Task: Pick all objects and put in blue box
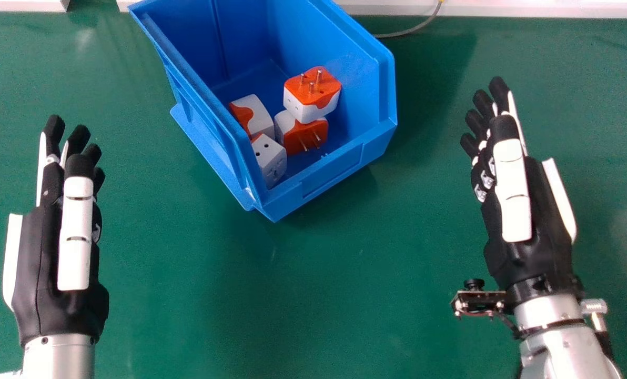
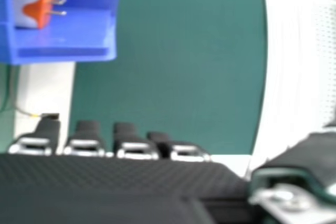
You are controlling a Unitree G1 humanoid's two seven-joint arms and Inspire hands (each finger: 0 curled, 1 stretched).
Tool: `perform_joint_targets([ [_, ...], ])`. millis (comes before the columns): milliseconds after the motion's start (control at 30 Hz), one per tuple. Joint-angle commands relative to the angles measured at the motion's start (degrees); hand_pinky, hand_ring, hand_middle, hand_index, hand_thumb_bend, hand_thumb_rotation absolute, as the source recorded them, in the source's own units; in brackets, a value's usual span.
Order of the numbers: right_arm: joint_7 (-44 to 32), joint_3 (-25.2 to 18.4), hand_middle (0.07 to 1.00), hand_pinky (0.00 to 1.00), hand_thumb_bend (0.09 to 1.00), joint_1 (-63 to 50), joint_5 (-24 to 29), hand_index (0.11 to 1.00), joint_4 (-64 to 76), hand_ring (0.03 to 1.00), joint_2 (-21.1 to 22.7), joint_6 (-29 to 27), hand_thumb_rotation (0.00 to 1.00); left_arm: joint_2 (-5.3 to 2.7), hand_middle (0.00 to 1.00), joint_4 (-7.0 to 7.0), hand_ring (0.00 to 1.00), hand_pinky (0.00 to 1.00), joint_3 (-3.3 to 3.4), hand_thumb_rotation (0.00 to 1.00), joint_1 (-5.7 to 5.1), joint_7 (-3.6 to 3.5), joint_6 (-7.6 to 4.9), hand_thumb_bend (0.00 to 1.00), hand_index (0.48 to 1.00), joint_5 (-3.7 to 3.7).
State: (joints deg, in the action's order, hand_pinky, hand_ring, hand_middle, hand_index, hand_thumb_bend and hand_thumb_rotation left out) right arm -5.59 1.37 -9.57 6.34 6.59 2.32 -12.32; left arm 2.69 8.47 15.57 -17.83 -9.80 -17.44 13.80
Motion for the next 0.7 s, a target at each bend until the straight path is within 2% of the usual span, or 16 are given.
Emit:
perform_joint_targets([
  [0, -0.32, -0.46, 1.0, 1.0, 0.367, -0.33, 0.13, 1.0, -0.16, 1.0, -0.4, -2.17, 1.0, 0.19, 0.99, 0.42, 0.99, 1.0, 0.5, 1.0, -0.84, -0.2, -0.98, 0.49, 1.0, 0.91],
  [67, -0.24, -0.44, 1.0, 1.0, 0.368, -0.56, -0.12, 1.0, -0.63, 1.0, -0.66, -2.67, 1.0, 0.18, 0.99, 0.34, 0.99, 1.0, 0.65, 1.0, -1.25, 0.0, -1.39, 0.51, 1.0, 0.55],
  [133, -0.14, -0.37, 1.0, 1.0, 0.363, -0.82, -0.53, 1.0, -0.98, 1.0, -0.81, -3.18, 1.0, 0.34, 0.99, 0.39, 0.98, 1.0, 0.81, 1.0, -1.7, -0.19, -2.1, 0.52, 1.0, 0.37],
  [167, -0.14, -0.36, 1.0, 1.0, 0.361, -0.93, -0.79, 1.0, -1.21, 1.0, -0.8, -3.53, 1.0, 0.42, 0.98, 0.56, 0.98, 1.0, 0.87, 1.0, -2.07, -0.16, -2.41, 0.52, 1.0, 0.02],
  [233, 0.05, -0.39, 1.0, 1.0, 0.355, -1.13, -1.48, 1.0, -1.56, 1.0, -0.77, -4.17, 1.0, 0.59, 0.97, 1.03, 0.97, 0.97, 0.94, 1.0, -2.83, -0.17, -2.56, 0.52, 0.992, -0.25],
  [300, 0.16, -0.41, 1.0, 1.0, 0.354, -1.51, -1.76, 1.0, -1.52, 1.0, -0.77, -4.53, 1.0, 0.76, 0.97, 1.39, 0.96, 0.96, 0.91, 1.0, -3.38, -0.32, -2.46, 0.53, 0.987, -0.19],
  [433, 0.31, -0.8, 1.0, 1.0, 0.361, -2.48, -1.96, 1.0, -1.38, 1.0, -0.99, -5.23, 1.0, 1.24, 0.97, 1.13, 0.95, 0.95, 0.79, 0.99, -3.43, -0.73, -2.18, 0.54, 0.984, 0.03],
  [533, 0.14, -1.18, 1.0, 1.0, 0.368, -3.06, -2.09, 1.0, -1.39, 1.0, -0.69, -5.86, 1.0, 1.75, 0.96, 0.24, 0.95, 0.93, 0.61, 0.97, -2.62, -1.47, -2.26, 0.53, 0.971, 0.37],
  [667, 0.42, -1.89, 1.0, 1.0, 0.357, -3.46, -2.79, 1.0, -1.45, 1.0, -0.41, -6.34, 1.0, 1.93, 0.94, -0.1, 0.94, 0.92, 0.13, 0.97, -2.11, -1.7, -2.18, 0.52, 0.957, -0.61],
])
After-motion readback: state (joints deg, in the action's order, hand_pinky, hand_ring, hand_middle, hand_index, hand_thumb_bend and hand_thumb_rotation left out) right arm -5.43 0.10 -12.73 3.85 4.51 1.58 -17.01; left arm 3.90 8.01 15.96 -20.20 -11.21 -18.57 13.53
